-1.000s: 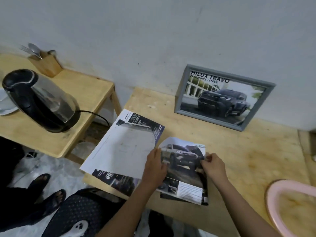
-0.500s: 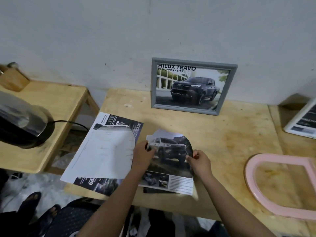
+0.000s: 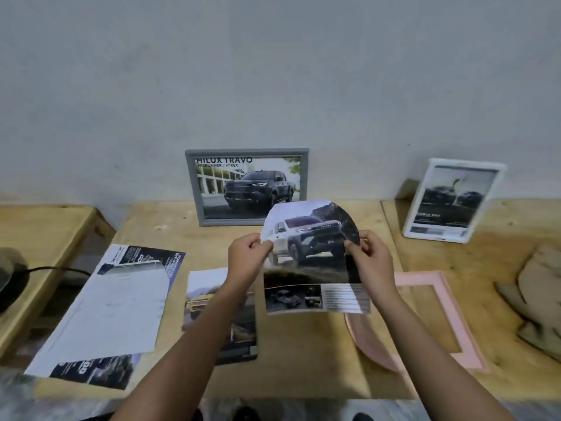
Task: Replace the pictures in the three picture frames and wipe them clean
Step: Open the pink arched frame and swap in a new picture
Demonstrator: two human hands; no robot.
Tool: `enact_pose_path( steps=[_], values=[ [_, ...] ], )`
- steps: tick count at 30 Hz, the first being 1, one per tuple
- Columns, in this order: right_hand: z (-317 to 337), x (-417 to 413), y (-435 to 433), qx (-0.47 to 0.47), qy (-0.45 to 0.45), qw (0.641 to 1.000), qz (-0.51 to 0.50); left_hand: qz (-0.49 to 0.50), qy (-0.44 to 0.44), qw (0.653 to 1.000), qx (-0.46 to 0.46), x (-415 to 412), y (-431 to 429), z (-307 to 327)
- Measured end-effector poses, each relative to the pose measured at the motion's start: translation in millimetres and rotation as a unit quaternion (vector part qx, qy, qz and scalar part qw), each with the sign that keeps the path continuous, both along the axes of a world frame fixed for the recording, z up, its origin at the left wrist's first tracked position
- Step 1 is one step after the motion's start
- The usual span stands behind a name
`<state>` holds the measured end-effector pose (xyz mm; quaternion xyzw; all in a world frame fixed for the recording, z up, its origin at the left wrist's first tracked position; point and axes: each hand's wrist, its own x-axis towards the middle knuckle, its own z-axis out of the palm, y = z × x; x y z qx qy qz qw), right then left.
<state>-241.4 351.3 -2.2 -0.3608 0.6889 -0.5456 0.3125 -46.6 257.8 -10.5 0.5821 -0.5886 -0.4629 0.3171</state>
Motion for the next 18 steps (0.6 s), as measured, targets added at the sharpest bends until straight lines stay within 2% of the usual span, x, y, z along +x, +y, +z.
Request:
enact_pose_path(
  steps=[3,6,7,9,10,12,14,15,17,18],
  values=[
    [26,-48,30,-0.088,0.078,0.993,-0.019,-0.035,0.050,0.998,0.014,-60,23,10],
    [36,-85,63,-0.165,0.183,0.969,0.002,-0.035,0.187,0.976,0.101,-113,46,5],
    [34,-96,75,-0.184,0.237,0.954,0.018,-0.022,0.256,0.956,0.145,-129,54,2],
    [22,-115,97,-0.194,0.363,0.909,0.071,0.009,0.399,0.884,0.244,-155,72,-5],
    [12,-122,108,-0.182,0.418,0.885,0.098,0.021,0.439,0.852,0.284,-164,83,-11],
    [-11,-132,128,-0.134,0.492,0.847,0.151,0.025,0.455,0.831,0.318,-173,105,-28],
    [-42,-136,148,-0.080,0.515,0.827,0.212,0.030,0.431,0.844,0.318,-173,126,-47],
    [-56,-137,157,-0.050,0.513,0.820,0.247,0.035,0.390,0.868,0.305,-172,135,-56],
    [-81,-136,172,0.023,0.500,0.809,0.309,0.033,0.231,0.944,0.232,-171,148,-71],
    [-91,-134,177,0.052,0.494,0.802,0.331,0.042,0.155,0.965,0.205,-169,154,-78]
  ],
)
